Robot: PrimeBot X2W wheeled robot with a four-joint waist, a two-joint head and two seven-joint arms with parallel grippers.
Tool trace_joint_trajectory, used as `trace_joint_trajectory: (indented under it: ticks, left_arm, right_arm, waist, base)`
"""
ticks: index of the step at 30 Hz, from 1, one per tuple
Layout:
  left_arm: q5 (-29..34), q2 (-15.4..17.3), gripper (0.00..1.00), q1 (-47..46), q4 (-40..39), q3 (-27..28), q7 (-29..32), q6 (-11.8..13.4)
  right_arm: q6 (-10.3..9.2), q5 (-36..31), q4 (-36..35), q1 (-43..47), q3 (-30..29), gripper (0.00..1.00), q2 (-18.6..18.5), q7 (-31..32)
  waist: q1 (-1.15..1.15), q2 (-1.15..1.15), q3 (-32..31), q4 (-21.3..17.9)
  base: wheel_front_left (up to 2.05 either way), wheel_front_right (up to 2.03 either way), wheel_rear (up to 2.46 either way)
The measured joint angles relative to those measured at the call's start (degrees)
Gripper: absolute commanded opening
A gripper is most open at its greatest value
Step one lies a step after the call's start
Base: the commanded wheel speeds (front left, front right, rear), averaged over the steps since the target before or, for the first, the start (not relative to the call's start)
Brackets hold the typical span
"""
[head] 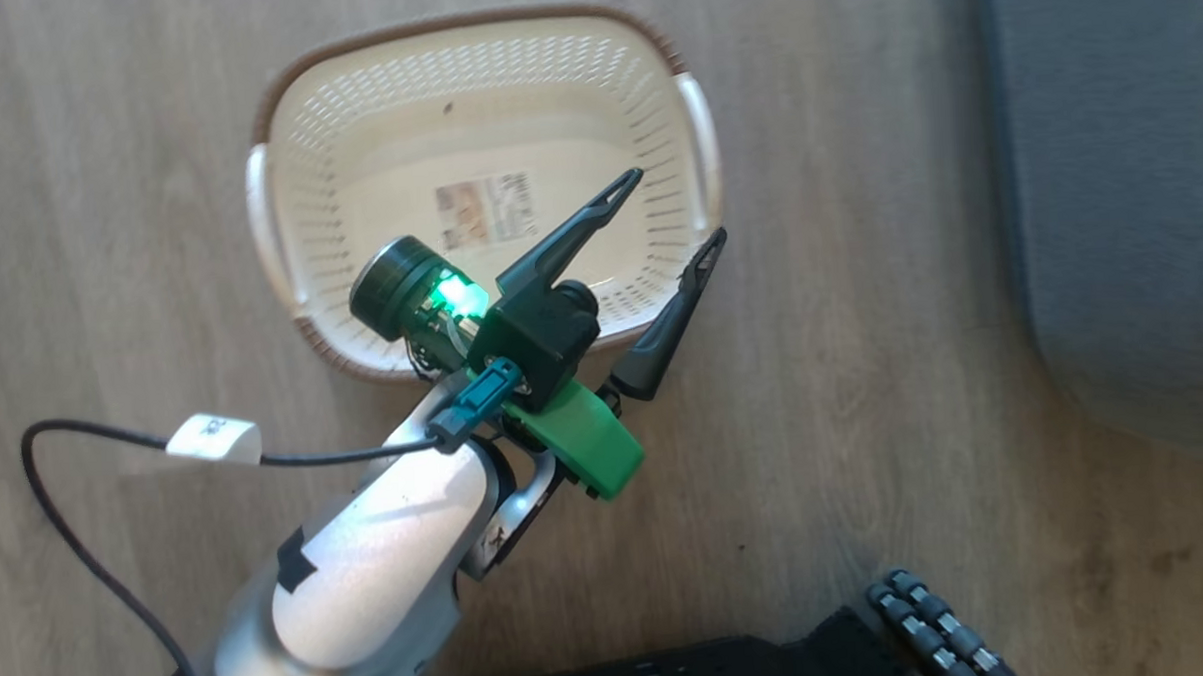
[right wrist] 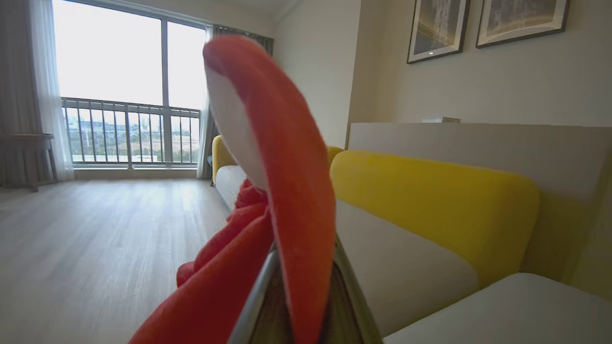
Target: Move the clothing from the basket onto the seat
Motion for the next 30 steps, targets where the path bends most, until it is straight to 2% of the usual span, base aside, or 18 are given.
trace_joint_trajectory:
  ticks: [4, 7, 9, 11, 12, 15, 17, 18, 19, 20, 21, 22, 26, 30]
  left_arm:
    - [0.0, 0.3, 1.00, 0.0, -0.2, 0.0, 0.0, 0.1]
    - [0.0, 1.2, 1.00, 0.0, -0.5, 0.1, 0.1, 0.5]
    - [0.0, 1.5, 1.00, 0.0, -0.8, 0.1, 0.5, 0.7]
    - [0.0, 1.6, 1.00, 0.0, -1.4, -0.1, 1.0, 1.0]
    - [0.0, 1.6, 1.00, 0.0, -1.5, -0.1, 1.1, 1.0]
    - [0.0, 1.6, 1.00, 0.0, -1.8, -0.3, 2.1, 1.3]
    - [0.0, 1.6, 1.00, 0.0, -2.3, -0.3, 2.6, 1.5]
    - [0.0, 1.8, 1.00, 0.0, -2.3, -0.3, 2.6, 1.8]
    - [0.0, 2.1, 1.00, 0.0, -2.3, -0.2, 2.7, 1.9]
    - [0.0, 2.3, 1.00, 0.0, -2.4, 0.0, 3.0, 2.0]
    - [-0.2, 2.7, 1.00, 0.1, -2.6, 0.1, 3.1, 2.0]
    - [-0.4, 2.9, 1.00, 0.3, -2.7, 0.2, 3.1, 2.2]
    - [-1.5, 3.3, 1.00, 1.7, -3.0, 1.0, 3.0, 2.9]
    - [-2.7, 3.2, 1.00, 3.0, -2.8, 1.3, 2.4, 3.0]
  right_arm:
    - [0.00, -5.3, 4.6, -4.9, -5.0, 0.00, -7.2, 1.0]
    - [-0.01, -7.4, 8.9, -6.1, -9.1, 0.00, -8.5, 1.4]
    - [0.00, -8.3, 12.2, -4.2, -10.3, 0.00, -7.7, 1.0]
    - [0.00, -8.5, 15.2, 0.0, -11.4, 0.22, -5.3, -1.0]
    - [0.00, -8.8, 16.9, 2.4, -11.9, 0.27, -3.8, -2.2]
    - [0.00, -9.5, 21.9, 8.8, -12.8, 0.25, 0.8, -6.1]
    - [0.00, -10.0, 24.2, 10.4, -14.1, 0.23, 2.2, -8.7]
    - [0.00, -10.4, 25.0, 10.4, -14.5, 0.26, 2.3, -9.8]
    - [0.00, -10.9, 25.7, 10.3, -14.9, 0.35, 2.3, -10.8]
    - [0.00, -11.4, 26.3, 10.1, -15.1, 0.48, 2.2, -11.6]
    - [0.00, -11.9, 27.0, 10.1, -15.3, 0.87, 2.2, -12.4]
    - [0.00, -12.3, 27.7, 10.1, -15.5, 1.00, 2.2, -13.3]
    - [0.00, -13.3, 31.1, 10.0, -14.8, 1.00, 2.1, -14.9]
    - [0.00, -14.1, 33.1, 10.2, -10.5, 1.00, 1.3, -16.3]
  waist:
    - [-0.01, 0.00, 1.7, 2.1]
    - [-0.01, 0.00, 3.0, 2.0]
    - [-0.01, 0.01, 3.6, 1.4]
    - [-0.01, 0.01, 4.1, 0.6]
    - [-0.01, 0.00, 4.4, 0.2]
    - [0.00, 0.00, 5.2, -0.6]
    - [-0.01, 0.00, 5.4, -0.7]
    - [0.00, 0.00, 5.4, -0.7]
    - [-0.01, 0.00, 5.2, -0.7]
    - [-0.01, 0.00, 5.0, -0.7]
    - [-0.02, 0.01, 4.7, -0.7]
    - [-0.02, 0.01, 4.4, -0.8]
    - [-0.02, 0.01, 2.8, -1.3]
    - [-0.01, 0.01, 0.4, -2.2]
  base:
    - [0.00, 0.00, 0.00]
    - [0.00, 0.00, 0.00]
    - [0.00, 0.00, 0.00]
    - [0.00, 0.00, 0.00]
    - [0.00, 0.00, 0.00]
    - [0.00, 0.00, 0.00]
    - [0.00, 0.00, 0.00]
    - [0.00, 0.00, 0.00]
    - [0.00, 0.00, 0.00]
    - [0.00, 0.00, 0.00]
    - [0.00, 0.00, 0.00]
    - [0.00, 0.00, 0.00]
    - [0.00, 0.00, 0.00]
    - [0.00, 0.00, 0.00]
